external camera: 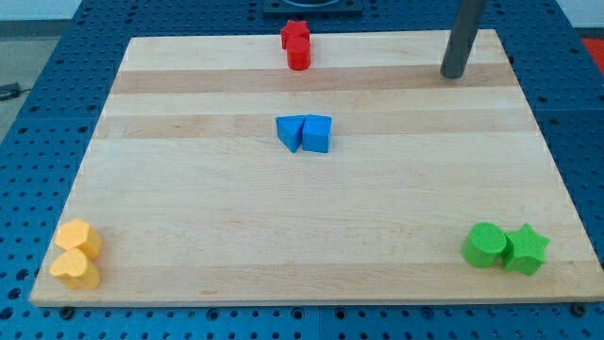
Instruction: Slide your hand parallel to the right of the red star
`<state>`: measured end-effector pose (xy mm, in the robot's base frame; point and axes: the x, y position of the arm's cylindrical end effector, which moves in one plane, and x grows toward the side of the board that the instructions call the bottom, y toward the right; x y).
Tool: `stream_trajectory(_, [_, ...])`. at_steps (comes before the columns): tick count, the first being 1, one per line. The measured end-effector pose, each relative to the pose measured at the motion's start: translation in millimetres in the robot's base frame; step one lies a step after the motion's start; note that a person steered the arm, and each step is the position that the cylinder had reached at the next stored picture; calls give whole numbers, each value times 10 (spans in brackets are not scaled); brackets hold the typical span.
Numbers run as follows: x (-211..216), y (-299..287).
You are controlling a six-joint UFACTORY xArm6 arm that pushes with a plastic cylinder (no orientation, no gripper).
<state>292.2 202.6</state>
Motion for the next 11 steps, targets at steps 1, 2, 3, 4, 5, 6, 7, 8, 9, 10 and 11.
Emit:
stream_trajectory(1, [-16, 60])
stream_trajectory(2, [-35, 123])
stream_trajectory(3, [-47, 154])
stream_trajectory(4, [-194, 221])
stream_trajectory(5, [-328, 95])
stream_trajectory(6, [-492, -28])
stream_trajectory(7, [-623, -131])
stream_trajectory(8, [-671, -327])
stream_trajectory(9, [-718, -646])
stream_trajectory(10, [-897, -851])
stream_trajectory(11, [-937, -1132])
